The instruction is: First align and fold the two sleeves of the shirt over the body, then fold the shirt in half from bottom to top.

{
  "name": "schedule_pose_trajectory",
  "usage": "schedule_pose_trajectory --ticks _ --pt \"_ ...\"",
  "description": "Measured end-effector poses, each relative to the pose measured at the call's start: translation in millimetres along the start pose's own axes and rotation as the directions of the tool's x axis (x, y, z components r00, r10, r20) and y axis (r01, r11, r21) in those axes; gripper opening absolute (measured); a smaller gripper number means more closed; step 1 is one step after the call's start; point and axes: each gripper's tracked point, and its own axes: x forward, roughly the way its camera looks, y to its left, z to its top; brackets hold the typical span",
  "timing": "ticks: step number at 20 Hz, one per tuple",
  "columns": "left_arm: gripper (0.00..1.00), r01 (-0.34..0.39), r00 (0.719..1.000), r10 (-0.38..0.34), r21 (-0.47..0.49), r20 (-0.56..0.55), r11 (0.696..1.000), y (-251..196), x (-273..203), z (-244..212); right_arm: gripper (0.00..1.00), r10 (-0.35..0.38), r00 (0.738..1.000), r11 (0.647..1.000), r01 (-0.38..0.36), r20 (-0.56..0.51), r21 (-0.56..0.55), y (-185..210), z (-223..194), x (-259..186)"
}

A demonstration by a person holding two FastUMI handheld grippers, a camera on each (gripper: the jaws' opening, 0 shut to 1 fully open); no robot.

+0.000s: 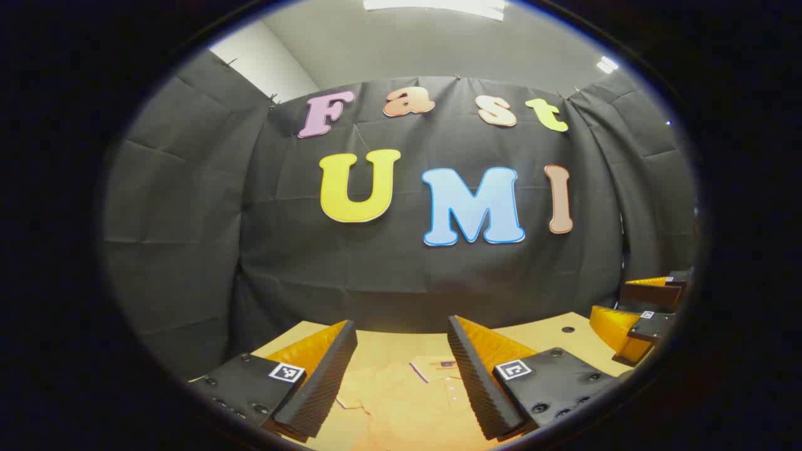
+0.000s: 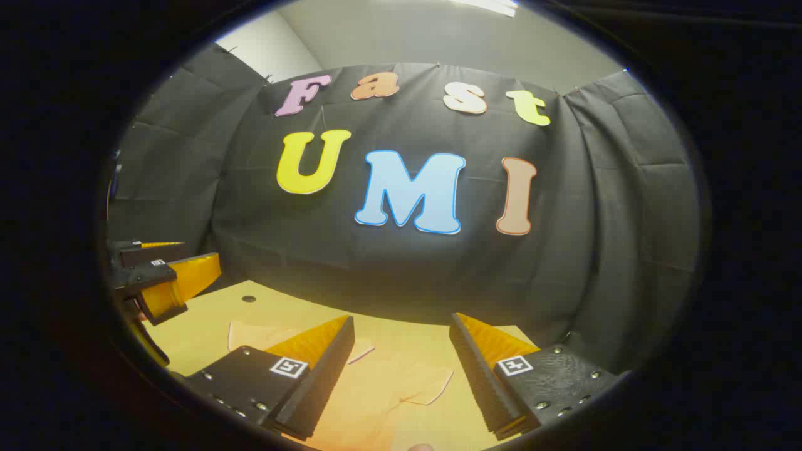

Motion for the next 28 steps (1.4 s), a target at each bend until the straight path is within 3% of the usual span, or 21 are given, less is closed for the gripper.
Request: schedule_pose_trajectory --ticks 16,28 --pt "0.94 -0.012 1.000 0.012 0.007 -0.024 1.000 0.6 3.0 -2.9 0.94 0.018 0.999 1.000 -0.017 -0.044 0.009 -6.9 -11.6 10.1" --pt "0.94 0.006 0.999 -0.007 -0.018 -0.050 1.000 0.1 21.5 -13.2 0.94 -0.016 0.997 1.000 0.015 -0.078 -0.014 -34.6 -20.0 64.9"
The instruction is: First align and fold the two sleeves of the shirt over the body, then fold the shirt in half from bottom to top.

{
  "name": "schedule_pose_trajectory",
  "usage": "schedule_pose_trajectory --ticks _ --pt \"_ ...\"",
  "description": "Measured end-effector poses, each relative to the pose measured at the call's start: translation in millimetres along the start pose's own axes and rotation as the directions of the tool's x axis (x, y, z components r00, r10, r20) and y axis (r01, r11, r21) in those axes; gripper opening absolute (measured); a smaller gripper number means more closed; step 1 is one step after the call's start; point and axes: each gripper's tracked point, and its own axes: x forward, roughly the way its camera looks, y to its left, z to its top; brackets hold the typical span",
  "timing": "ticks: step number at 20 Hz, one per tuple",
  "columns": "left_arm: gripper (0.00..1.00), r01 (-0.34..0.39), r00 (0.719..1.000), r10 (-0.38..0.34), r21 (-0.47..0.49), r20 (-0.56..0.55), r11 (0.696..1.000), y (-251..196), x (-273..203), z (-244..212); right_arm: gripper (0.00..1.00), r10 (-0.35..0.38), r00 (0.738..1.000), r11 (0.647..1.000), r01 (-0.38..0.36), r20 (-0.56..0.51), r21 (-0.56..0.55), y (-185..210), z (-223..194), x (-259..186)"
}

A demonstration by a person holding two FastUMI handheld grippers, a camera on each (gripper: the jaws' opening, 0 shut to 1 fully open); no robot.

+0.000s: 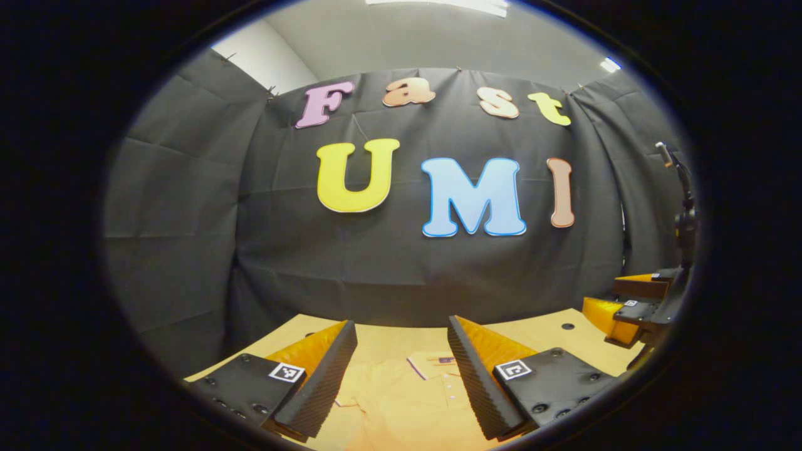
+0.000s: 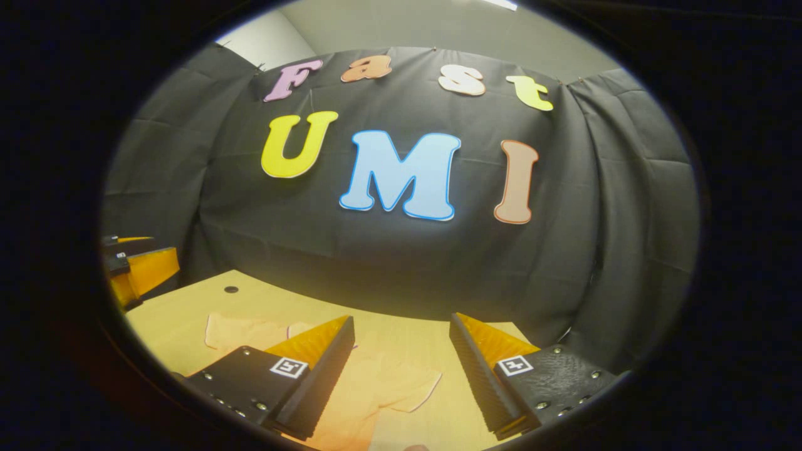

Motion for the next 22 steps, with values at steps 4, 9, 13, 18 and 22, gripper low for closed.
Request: schedule_pose_trajectory --ticks 4,9,13,18,22 --pt "0.94 0.022 1.000 -0.022 -0.021 0.000 1.000 -4.7 5.9 0.1 0.95 -0.027 0.999 1.000 0.026 -0.045 -0.013 -11.3 -21.0 30.3" --pt "0.94 0.010 1.000 -0.010 -0.027 -0.002 1.000 1.2 7.3 -6.4 0.95 -0.052 0.994 0.999 0.050 -0.100 -0.019 -23.4 -50.2 70.5" --pt "0.94 -0.015 1.000 0.015 -0.021 -0.017 1.000 4.7 6.0 -12.8 0.95 -0.068 0.984 0.997 0.062 -0.165 -0.043 -34.5 -84.6 97.4" --pt "0.94 -0.040 0.999 0.040 -0.010 -0.024 0.999 9.1 -2.9 -10.8 0.95 -0.064 0.969 0.998 0.061 -0.239 -0.021 -36.3 -117.3 126.6" --pt "0.94 -0.059 0.998 0.059 0.000 -0.035 0.998 10.0 -14.0 -11.6 0.94 -0.063 0.950 0.998 0.062 -0.306 -0.014 -36.3 -146.3 139.6"
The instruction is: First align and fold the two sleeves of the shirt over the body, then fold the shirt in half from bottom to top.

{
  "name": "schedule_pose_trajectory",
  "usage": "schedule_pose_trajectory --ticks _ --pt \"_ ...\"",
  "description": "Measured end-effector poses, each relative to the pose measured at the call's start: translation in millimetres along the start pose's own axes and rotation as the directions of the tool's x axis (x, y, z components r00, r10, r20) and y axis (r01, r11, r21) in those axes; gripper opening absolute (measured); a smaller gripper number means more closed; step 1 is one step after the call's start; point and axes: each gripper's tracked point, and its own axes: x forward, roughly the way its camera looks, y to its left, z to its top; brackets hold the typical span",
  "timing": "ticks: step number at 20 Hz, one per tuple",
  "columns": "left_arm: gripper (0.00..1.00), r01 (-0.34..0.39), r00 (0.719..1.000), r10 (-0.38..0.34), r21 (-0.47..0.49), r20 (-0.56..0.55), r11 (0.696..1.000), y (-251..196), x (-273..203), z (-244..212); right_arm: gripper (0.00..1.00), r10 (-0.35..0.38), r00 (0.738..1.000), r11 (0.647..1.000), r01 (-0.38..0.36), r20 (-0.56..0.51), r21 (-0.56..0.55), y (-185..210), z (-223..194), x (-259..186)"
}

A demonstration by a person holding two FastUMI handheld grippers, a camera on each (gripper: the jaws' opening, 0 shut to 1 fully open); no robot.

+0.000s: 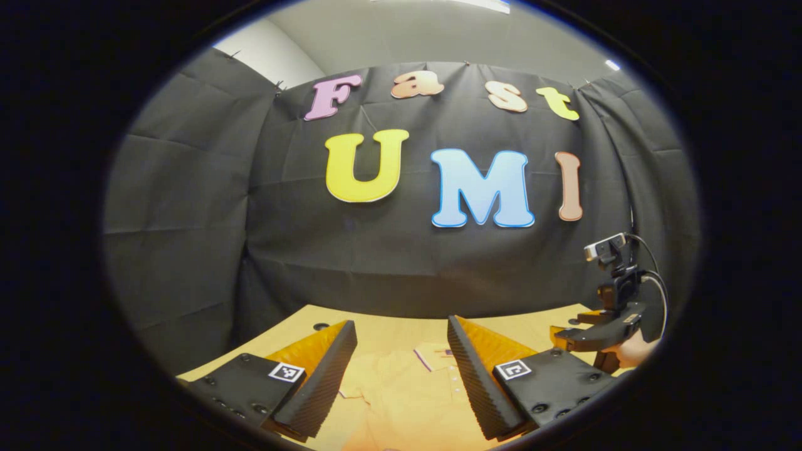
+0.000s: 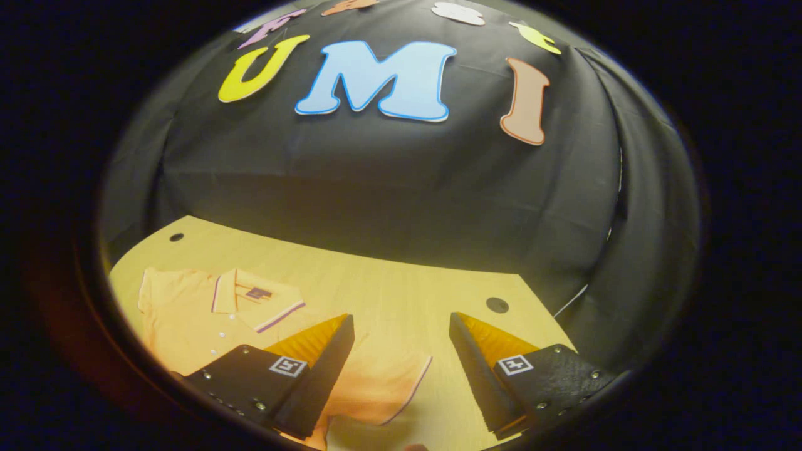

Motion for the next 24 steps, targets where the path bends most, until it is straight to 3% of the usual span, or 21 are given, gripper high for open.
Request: schedule_pose_trajectory --ticks 3,7,13,17,20,22,24 --pt "0.94 0.000 1.000 0.000 0.005 -0.003 1.000 1.0 -3.6 2.0 0.95 -0.009 0.998 1.000 0.010 -0.066 0.017 -1.5 -21.2 15.1" --pt "0.94 0.006 1.000 -0.006 -0.006 -0.016 1.000 4.2 -9.1 -3.7 0.95 0.004 0.977 0.992 0.023 -0.211 0.125 -3.9 -58.3 32.1" --pt "0.94 0.015 0.999 -0.016 -0.022 -0.032 1.000 6.3 -23.6 -6.2 0.95 -0.012 0.952 0.992 0.051 -0.306 0.119 -10.2 -83.0 52.9" --pt "0.94 0.012 0.999 -0.013 -0.027 -0.033 1.000 8.2 -36.0 -6.5 0.95 0.022 0.925 0.980 0.056 -0.380 0.193 -9.7 -100.1 58.4" --pt "0.94 -0.005 1.000 0.004 -0.026 -0.031 1.000 13.3 -43.1 -6.0 0.95 0.041 0.920 0.966 0.063 -0.389 0.252 -11.4 -98.6 59.0" --pt "0.94 -0.015 0.999 0.014 -0.034 -0.032 0.999 16.3 -46.2 -6.5 0.87 0.034 0.916 0.963 0.078 -0.399 0.259 -15.1 -103.1 59.7" --pt "0.94 -0.022 0.999 0.021 -0.041 -0.036 0.999 16.7 -48.3 -8.5 0.67 0.037 0.912 0.962 0.078 -0.409 0.260 -14.9 -105.7 58.8"
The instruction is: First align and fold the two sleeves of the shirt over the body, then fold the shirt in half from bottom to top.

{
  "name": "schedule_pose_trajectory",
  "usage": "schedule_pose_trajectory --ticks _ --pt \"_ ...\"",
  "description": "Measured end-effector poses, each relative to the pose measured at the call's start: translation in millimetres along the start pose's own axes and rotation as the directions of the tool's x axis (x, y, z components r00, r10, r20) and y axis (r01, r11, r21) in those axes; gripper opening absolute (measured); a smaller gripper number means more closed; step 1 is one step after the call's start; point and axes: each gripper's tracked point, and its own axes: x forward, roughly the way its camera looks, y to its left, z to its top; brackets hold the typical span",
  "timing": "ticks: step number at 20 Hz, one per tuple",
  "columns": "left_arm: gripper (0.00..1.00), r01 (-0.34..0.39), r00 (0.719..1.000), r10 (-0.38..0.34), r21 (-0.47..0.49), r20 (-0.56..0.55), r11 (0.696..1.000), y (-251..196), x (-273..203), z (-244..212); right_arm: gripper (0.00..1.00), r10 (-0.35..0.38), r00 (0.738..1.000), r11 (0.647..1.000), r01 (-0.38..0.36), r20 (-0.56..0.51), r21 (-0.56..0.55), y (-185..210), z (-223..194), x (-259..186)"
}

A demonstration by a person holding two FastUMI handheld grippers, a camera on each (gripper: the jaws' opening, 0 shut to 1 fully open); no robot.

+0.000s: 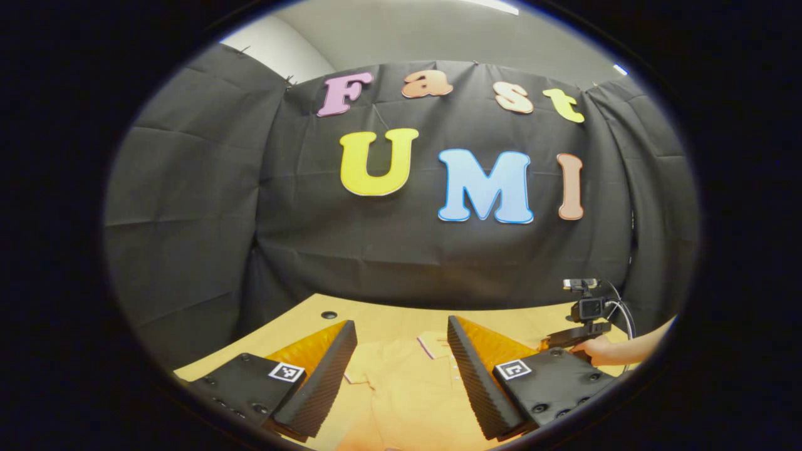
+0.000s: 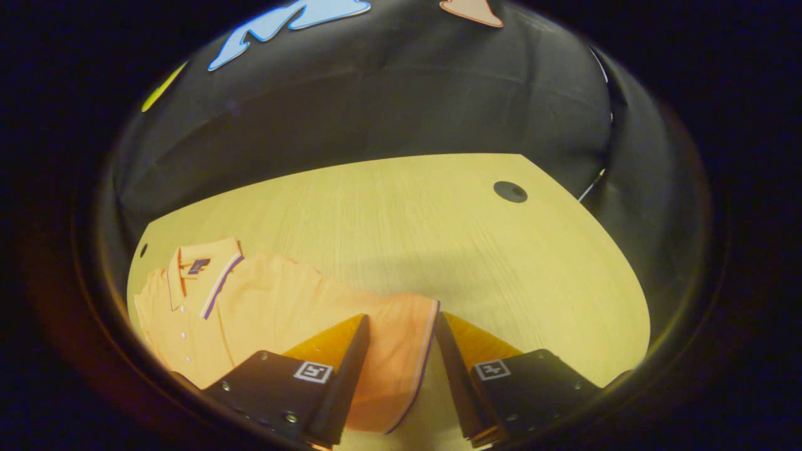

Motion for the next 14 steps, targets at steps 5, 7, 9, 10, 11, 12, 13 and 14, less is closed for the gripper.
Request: schedule_pose_trajectory --ticks 5,7,9,10,11,12,13,14 --pt "0.94 -0.002 1.000 0.002 -0.007 0.003 1.000 -3.4 -7.6 2.1 0.08 0.011 1.000 1.000 -0.011 -0.006 -0.029 5.6 -1.7 -8.9" --pt "0.94 -0.004 1.000 0.004 -0.002 0.009 1.000 -4.1 -10.1 2.3 0.08 -0.008 0.999 0.997 0.010 0.034 -0.071 4.6 5.0 -8.9" --pt "0.94 -0.012 1.000 0.012 0.001 0.016 1.000 -1.6 -16.7 5.0 0.01 0.010 0.995 0.996 0.000 0.099 -0.092 14.4 19.5 -23.2" --pt "0.94 -0.016 1.000 0.016 0.000 0.017 1.000 -1.3 -19.0 3.5 0.00 0.017 0.991 0.995 -0.004 0.132 -0.102 19.1 27.4 -30.0" --pt "0.94 -0.019 1.000 0.019 -0.004 0.016 1.000 -0.2 -19.2 2.9 0.01 0.027 0.988 0.994 -0.010 0.154 -0.110 24.3 33.3 -37.2" --pt "0.94 -0.022 1.000 0.022 -0.008 0.017 1.000 1.1 -20.1 2.5 0.00 0.045 0.984 0.993 -0.025 0.172 -0.115 31.9 37.5 -45.4" --pt "0.94 -0.024 1.000 0.024 -0.009 0.017 1.000 0.6 -20.6 2.0 0.00 0.064 0.980 0.991 -0.041 0.187 -0.124 40.2 41.2 -52.5" --pt "0.94 -0.027 0.999 0.027 -0.007 0.021 1.000 1.6 -20.9 3.2 0.00 0.078 0.977 0.989 -0.052 0.197 -0.137 48.7 44.2 -59.1"
